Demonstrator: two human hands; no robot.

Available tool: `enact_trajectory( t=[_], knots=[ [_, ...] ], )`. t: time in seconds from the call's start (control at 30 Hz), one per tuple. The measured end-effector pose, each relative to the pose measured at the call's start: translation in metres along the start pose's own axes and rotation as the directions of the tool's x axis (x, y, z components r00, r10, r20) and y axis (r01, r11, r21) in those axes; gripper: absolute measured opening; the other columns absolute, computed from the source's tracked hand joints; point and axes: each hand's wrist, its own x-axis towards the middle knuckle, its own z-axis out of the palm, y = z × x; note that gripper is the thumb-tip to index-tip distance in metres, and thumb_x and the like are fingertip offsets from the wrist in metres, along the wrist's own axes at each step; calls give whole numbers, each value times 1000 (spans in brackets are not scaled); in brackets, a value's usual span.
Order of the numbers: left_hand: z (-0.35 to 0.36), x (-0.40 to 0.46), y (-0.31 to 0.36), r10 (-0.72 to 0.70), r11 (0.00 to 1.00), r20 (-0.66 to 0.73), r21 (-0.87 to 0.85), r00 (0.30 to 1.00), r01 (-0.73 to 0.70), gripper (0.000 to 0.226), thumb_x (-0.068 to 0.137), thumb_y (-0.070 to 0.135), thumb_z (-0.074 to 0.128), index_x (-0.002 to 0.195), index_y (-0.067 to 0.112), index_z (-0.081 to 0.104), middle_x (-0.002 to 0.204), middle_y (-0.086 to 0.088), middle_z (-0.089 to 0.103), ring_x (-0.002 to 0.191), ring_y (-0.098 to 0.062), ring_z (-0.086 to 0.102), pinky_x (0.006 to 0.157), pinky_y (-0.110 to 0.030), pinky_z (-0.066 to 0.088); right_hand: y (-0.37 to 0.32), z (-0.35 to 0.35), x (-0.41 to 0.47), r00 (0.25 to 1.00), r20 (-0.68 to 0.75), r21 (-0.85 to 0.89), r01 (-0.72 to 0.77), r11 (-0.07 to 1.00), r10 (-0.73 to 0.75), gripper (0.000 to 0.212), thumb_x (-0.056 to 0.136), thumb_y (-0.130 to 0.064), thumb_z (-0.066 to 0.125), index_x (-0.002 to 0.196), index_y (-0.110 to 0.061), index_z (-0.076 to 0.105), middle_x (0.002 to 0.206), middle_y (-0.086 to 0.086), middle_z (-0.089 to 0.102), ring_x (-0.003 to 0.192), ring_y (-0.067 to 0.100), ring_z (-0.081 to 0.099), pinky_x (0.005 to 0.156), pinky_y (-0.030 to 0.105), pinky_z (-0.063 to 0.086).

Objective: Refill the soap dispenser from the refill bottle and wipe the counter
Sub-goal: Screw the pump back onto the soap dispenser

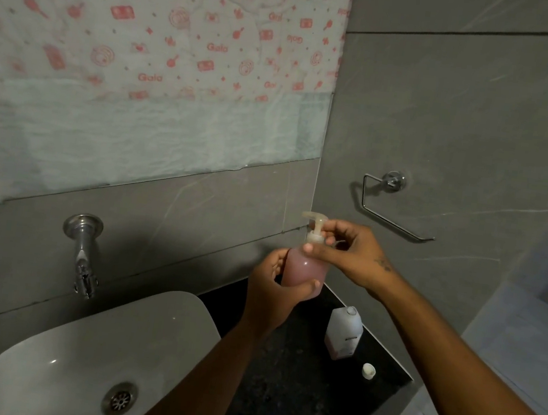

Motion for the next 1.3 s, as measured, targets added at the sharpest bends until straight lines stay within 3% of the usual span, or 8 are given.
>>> enact_trajectory(
  t=[0.17,0.33,0.5,0.63,0.8,0.93,1.13,1.3],
  knots=[
    [-1,0,-3,-11,1000,-6,-7,1000,11,57,67,17,90,96,58,64,101,38,68,95,11,67,67,-7,53,0,4,-1,1000,-28,8,-1,1000,1,38,72,-15,86,105,-3,70,98,15,70,89,20,65,84,40,56],
    [-3,0,-3,-5,1000,-16,4,1000,5,62,67,19,90,97,66,61,101,41,66,97,13,65,68,-6,52,-1,5,-1,998,38,-47,-41,998,42,36,80,-27,79,112,-13,71,114,3,69,108,20,64,96,49,51],
    [-4,0,-6,-14,1000,-7,7,1000,14,54,68,18,89,102,50,63,103,38,68,99,9,66,70,-8,54,-2,8,0,1000,-16,-144,-16,989,14,54,67,-46,81,109,-16,70,113,-5,69,108,8,61,92,32,46],
    [-5,2,-5,-17,1000,-2,9,1000,17,55,68,17,90,100,51,62,101,41,66,98,11,66,69,-8,53,-2,7,-1,999,19,-43,-47,998,48,39,79,-27,79,114,-12,69,115,3,70,109,20,65,100,52,48],
    [-4,2,-2,-30,1000,12,-4,999,30,62,66,23,89,97,68,61,103,39,67,99,9,66,69,-10,55,0,8,-2,998,10,-56,-63,996,64,58,66,-46,81,115,-17,69,115,-2,70,108,11,64,97,39,51],
    [-3,2,2,-31,999,8,24,1000,30,56,58,41,85,98,70,59,101,42,66,98,11,66,68,-10,55,3,11,-2,999,-28,-34,-20,999,19,35,75,-34,81,104,-16,75,108,-4,73,102,11,67,98,45,51],
    [-2,4,-3,-34,998,-10,53,999,34,50,55,48,84,99,57,61,99,31,69,96,12,65,67,-11,56,4,10,-1,1000,15,104,-7,995,6,37,76,-34,77,110,-20,73,112,5,73,109,22,67,94,40,56],
    [-2,5,-7,-18,998,3,62,1000,18,51,60,40,86,103,52,61,107,21,70,100,5,67,74,-17,59,6,7,4,999,-14,-89,35,995,-36,45,69,-38,84,106,-20,68,107,-2,70,104,11,65,97,41,52]
  ],
)
